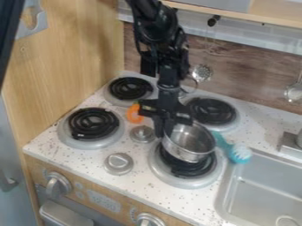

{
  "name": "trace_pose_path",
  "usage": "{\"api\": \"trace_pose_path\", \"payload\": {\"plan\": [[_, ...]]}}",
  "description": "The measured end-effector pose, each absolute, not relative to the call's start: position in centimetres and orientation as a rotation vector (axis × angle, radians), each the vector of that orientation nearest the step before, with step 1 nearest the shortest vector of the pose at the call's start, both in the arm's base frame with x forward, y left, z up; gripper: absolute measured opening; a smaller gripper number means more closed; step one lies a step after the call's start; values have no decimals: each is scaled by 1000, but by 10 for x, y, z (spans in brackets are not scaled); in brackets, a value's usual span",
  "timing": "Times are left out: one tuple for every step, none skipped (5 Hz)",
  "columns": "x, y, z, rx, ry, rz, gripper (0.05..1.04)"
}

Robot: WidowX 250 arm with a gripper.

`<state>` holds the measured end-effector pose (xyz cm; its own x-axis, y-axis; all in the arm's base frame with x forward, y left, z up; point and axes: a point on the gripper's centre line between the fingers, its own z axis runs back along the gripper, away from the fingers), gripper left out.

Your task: Move the silver pot to the bottom right burner

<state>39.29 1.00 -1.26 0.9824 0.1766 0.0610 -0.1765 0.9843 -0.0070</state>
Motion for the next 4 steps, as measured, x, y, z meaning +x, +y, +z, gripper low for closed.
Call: {"api": "trace_pose_path", "payload": {"plan": [[390,12,-8,-20,-24,174,455],[389,9,-7,-40,-19,151,765],[389,9,17,-61,-68,131,1009],[387,19,33,-84,-102,137,1009]]}}
